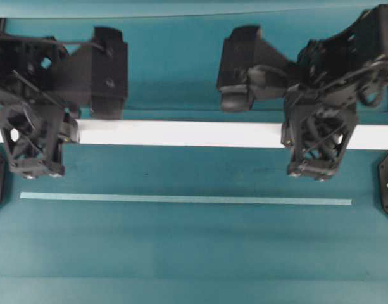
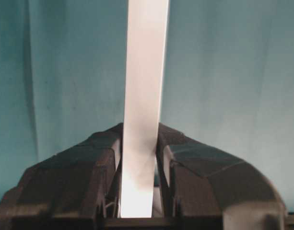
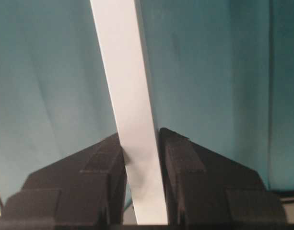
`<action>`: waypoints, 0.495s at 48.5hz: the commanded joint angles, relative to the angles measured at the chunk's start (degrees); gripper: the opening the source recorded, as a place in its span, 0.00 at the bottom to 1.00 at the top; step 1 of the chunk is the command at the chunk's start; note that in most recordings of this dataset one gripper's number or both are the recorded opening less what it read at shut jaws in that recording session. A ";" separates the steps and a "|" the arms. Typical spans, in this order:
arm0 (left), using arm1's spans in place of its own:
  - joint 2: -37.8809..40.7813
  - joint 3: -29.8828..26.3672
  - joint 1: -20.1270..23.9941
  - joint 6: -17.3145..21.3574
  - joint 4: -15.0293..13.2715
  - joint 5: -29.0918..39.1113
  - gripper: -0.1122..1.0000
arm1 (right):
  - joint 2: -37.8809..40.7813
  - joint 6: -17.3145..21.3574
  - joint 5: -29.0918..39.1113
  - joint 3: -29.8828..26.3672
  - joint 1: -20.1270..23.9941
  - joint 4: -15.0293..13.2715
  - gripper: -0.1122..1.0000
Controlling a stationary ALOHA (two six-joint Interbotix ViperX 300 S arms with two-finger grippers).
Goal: Lift a wooden board with both hands.
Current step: 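Hold the board raised level between both grippers, then lower the held board back down onto the table with both grippers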
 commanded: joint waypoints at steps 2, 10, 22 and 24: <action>-0.53 1.93 -0.09 -0.26 0.26 -3.16 0.25 | 0.00 -0.35 -1.76 2.20 -0.35 -0.09 0.29; -0.62 7.65 -0.09 -0.62 0.26 -5.89 0.25 | -0.18 -0.97 -5.63 8.26 -0.35 -0.09 0.29; -0.09 16.08 -0.18 -0.79 0.26 -11.95 0.25 | -0.18 -1.76 -13.54 16.96 -0.18 -0.09 0.29; 0.00 17.14 -0.18 -0.79 0.26 -12.39 0.25 | -0.18 -2.20 -15.29 18.54 -0.18 -0.09 0.29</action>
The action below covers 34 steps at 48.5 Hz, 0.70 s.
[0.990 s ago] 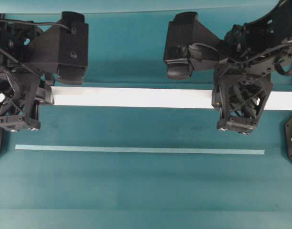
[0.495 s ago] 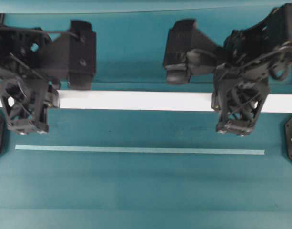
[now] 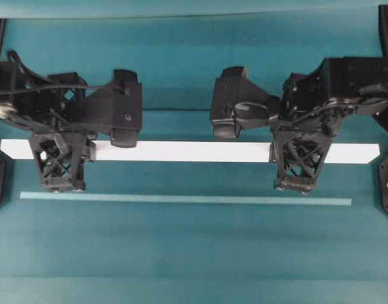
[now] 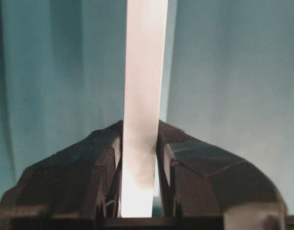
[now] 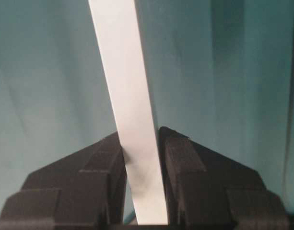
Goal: Lift a wooden board with both hands.
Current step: 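Lower the held board back down onto the table with both grippers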
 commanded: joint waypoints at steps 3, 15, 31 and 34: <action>-0.35 2.64 -0.18 -0.18 0.26 -1.93 0.25 | -0.18 -0.79 -4.31 4.22 -0.18 0.00 0.29; 0.62 10.02 -0.18 -0.35 0.26 -10.55 0.25 | 0.70 -1.76 -13.10 11.16 -0.18 -0.09 0.29; 3.52 17.23 0.00 -0.09 0.18 -19.42 0.25 | 2.99 -2.11 -21.18 17.23 -0.26 -0.62 0.29; 4.22 18.28 0.00 -0.26 0.18 -20.83 0.25 | 3.43 -2.37 -22.68 17.93 -0.26 -0.62 0.29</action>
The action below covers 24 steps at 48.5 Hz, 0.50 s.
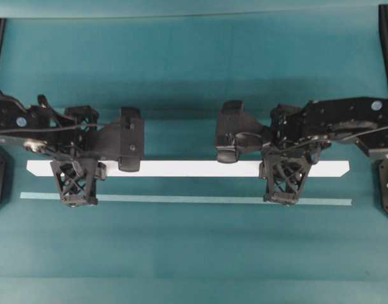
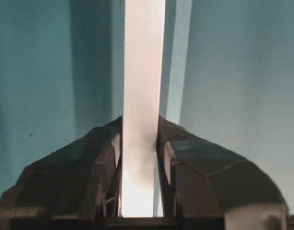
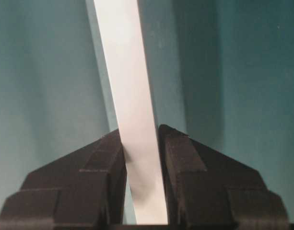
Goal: Lift a wooden board with both hands.
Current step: 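Lower the held board back down onto the table with both grippers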
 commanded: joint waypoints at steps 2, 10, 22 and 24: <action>0.88 2.02 0.09 -0.26 0.09 -1.85 0.25 | 0.97 -0.88 -1.76 2.02 -0.18 -0.09 0.29; 2.55 2.90 0.09 -0.35 0.00 -5.71 0.25 | 3.16 -1.76 -5.27 3.52 0.18 0.09 0.29; 5.89 3.69 0.09 -0.35 0.09 -10.02 0.25 | 5.80 -2.72 -7.47 4.39 0.18 0.88 0.29; 6.33 4.13 -0.09 -0.35 0.00 -11.07 0.25 | 6.06 -2.72 -7.73 4.57 0.18 1.05 0.29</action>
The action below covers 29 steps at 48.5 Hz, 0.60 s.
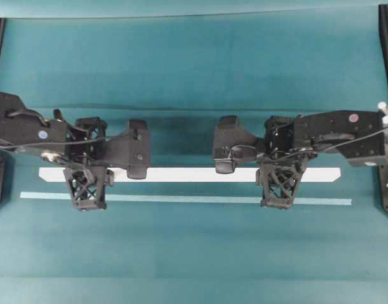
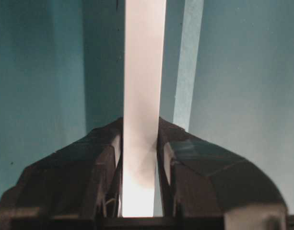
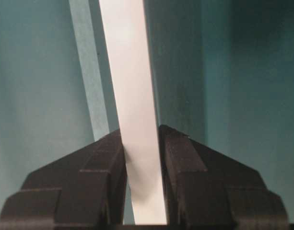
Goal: Lift a wooden board with both hands.
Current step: 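Lower the held board back down onto the table with both grippers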
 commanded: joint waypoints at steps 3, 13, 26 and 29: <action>0.88 1.05 -0.26 -0.35 0.09 -2.37 0.25 | 1.23 -0.53 -0.62 1.05 0.09 0.53 0.29; 2.20 1.76 -0.79 -0.35 0.09 -3.96 0.25 | 1.76 -0.53 -3.69 3.34 0.70 1.67 0.29; 3.87 2.11 -1.14 -0.53 0.09 -5.80 0.25 | 2.64 -0.53 -5.98 4.92 1.58 2.90 0.29; 4.22 2.20 -1.23 -0.53 0.09 -5.71 0.25 | 2.90 -0.53 -6.42 4.92 1.67 2.90 0.29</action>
